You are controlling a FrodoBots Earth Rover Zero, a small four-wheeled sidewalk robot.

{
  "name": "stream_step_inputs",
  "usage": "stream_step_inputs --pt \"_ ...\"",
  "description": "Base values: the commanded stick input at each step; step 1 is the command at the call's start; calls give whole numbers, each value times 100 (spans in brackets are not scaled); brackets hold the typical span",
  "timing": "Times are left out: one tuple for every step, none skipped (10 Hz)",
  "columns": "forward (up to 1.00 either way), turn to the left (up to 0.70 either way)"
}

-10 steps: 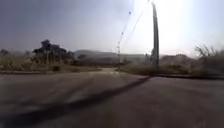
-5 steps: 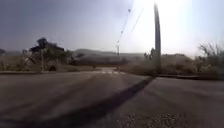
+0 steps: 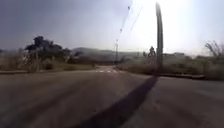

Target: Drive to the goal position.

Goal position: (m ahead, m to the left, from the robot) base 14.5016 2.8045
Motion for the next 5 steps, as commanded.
stream_step_inputs --pt "100 0" --pt "100 0" --pt "100 0" --pt "100 0" --pt "100 0"
